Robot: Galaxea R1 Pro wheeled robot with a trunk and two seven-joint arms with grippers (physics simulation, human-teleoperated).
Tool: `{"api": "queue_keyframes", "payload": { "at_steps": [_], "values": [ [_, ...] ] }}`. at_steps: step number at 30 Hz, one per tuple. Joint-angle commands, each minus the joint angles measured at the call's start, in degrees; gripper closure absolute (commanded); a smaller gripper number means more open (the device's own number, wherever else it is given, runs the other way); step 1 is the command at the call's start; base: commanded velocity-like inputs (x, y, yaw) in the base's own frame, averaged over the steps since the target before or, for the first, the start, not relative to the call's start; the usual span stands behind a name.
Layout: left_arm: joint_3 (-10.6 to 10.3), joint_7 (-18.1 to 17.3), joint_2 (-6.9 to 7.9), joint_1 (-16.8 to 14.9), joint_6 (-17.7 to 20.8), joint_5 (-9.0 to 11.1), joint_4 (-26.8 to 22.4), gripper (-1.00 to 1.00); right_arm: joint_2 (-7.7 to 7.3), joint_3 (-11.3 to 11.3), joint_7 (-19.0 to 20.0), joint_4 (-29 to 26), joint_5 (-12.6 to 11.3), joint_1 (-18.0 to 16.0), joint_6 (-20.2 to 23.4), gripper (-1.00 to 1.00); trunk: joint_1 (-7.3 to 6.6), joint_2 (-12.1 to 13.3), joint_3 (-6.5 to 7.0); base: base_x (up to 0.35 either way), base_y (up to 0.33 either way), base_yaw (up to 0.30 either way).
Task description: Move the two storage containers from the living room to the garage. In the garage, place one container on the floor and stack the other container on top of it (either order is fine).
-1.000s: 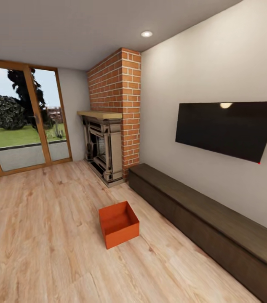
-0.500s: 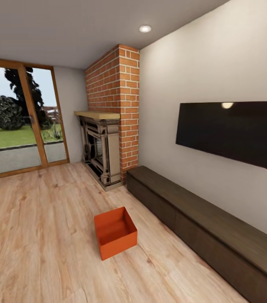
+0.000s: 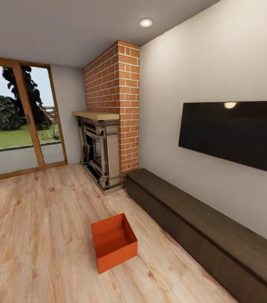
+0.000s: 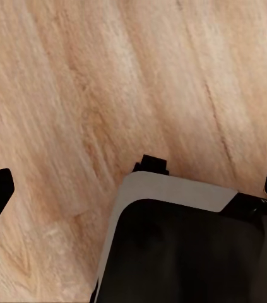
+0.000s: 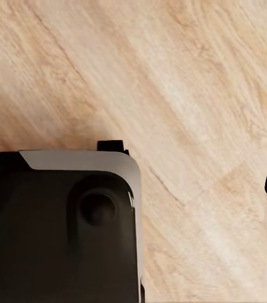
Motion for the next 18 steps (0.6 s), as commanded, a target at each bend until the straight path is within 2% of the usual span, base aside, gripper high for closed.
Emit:
{"api": "queue_keyframes", "payload": {
  "at_steps": [1, 8, 18],
  "values": [
    [-0.49, 0.13, -0.03, -0.04, -0.15, 0.51, 0.02, -1.00, 0.04, 0.48, -0.03, 0.16, -0.39, -0.07, -0.26, -1.00, 0.04, -0.05, -0.08, 0.306, 0.000, 0.000],
    [-0.49, 0.13, -0.06, -0.04, -0.14, 0.51, 0.03, -1.00, 0.00, 0.48, -0.03, 0.14, -0.39, -0.07, -0.26, -1.00, 0.04, -0.05, -0.08, 0.306, -0.035, 0.087],
    [-0.49, 0.13, -0.07, -0.04, -0.15, 0.48, 0.02, -1.00, -0.01, 0.48, -0.03, 0.14, -0.39, -0.07, -0.26, -1.00, 0.04, -0.05, -0.08, 0.296, -0.130, 0.247]
  ]
}}
